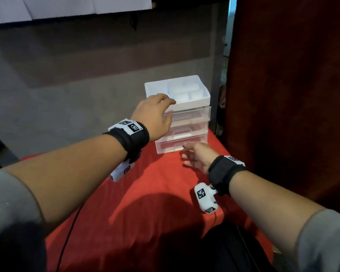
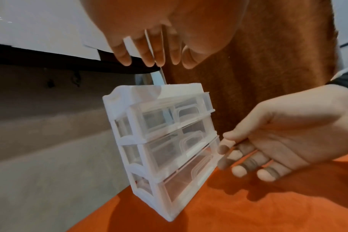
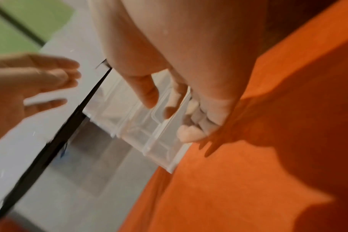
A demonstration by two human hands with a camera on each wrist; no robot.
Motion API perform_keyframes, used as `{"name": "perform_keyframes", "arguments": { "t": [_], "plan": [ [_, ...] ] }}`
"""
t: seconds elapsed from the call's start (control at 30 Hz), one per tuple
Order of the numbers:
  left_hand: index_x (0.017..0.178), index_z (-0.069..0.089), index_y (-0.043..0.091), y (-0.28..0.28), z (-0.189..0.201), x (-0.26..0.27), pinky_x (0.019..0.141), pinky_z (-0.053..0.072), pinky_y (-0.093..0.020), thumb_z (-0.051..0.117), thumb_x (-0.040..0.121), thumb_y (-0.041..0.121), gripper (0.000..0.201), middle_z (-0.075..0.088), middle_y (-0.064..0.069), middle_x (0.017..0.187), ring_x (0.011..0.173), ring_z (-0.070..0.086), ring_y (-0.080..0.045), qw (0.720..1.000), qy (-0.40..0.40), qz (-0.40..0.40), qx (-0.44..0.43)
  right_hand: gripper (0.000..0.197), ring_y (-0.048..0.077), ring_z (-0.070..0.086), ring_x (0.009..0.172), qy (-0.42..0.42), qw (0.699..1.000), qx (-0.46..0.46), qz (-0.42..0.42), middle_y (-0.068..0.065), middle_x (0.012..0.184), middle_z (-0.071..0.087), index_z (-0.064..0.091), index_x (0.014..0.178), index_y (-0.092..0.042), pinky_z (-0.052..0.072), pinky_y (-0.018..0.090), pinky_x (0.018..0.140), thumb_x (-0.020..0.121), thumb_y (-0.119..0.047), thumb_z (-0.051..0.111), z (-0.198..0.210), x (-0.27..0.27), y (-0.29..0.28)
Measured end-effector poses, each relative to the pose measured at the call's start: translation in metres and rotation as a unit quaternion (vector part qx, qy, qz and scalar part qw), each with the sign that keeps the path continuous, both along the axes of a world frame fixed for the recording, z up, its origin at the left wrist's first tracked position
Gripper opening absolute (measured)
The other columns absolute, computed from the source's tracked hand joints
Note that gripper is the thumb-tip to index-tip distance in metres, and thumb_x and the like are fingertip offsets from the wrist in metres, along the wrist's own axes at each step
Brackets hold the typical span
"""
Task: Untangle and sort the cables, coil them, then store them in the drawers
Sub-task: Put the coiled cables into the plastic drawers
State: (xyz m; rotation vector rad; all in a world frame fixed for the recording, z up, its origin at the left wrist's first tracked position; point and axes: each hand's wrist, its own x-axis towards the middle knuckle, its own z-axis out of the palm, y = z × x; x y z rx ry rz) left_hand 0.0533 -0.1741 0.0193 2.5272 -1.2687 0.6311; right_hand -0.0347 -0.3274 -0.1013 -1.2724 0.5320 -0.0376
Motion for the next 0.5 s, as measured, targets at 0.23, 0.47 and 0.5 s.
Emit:
{"name": "perform_keyframes", "arguments": {
  "t": [0.23,0.47,0.5],
  "plan": [
    [0.151,0.037,0.020,-0.024,-0.008,0.008,0.117,0.032,-0.049,0.050,0.094,0.034,0.061,0.044,-0.002,0.153,0.137,0.043,-0.029,0.992,0.038,0.065,0.104,0.007,0.015,0.058,0.082,-0.014,0.985,0.148,-0.093,0.003,0.094,0.053,0.059,0.099,-0.016,0.056,0.033,0.075,0.097,-0.014,0.052,-0.008,0.035,0.011],
    [0.150,0.041,0.030,-0.020,-0.003,0.008,0.100,0.046,-0.037,0.046,0.094,0.029,0.056,0.046,0.009,0.152,0.132,0.050,-0.024,0.993,0.031,0.069,0.093,0.010,0.009,0.058,0.057,-0.007,0.968,0.213,-0.132,0.000,0.071,0.059,0.053,0.084,-0.016,0.050,0.024,0.054,0.093,-0.012,0.055,-0.023,0.029,0.015],
    [0.149,0.041,0.031,-0.021,-0.002,0.008,0.099,0.046,-0.037,0.046,0.094,0.029,0.056,0.046,0.009,0.152,0.132,0.050,-0.024,0.993,0.036,0.071,0.091,0.009,0.009,0.058,0.057,-0.002,0.967,0.215,-0.134,0.002,0.073,0.061,0.053,0.085,-0.015,0.050,0.023,0.052,0.093,-0.013,0.054,-0.024,0.023,0.015]
  ]
}}
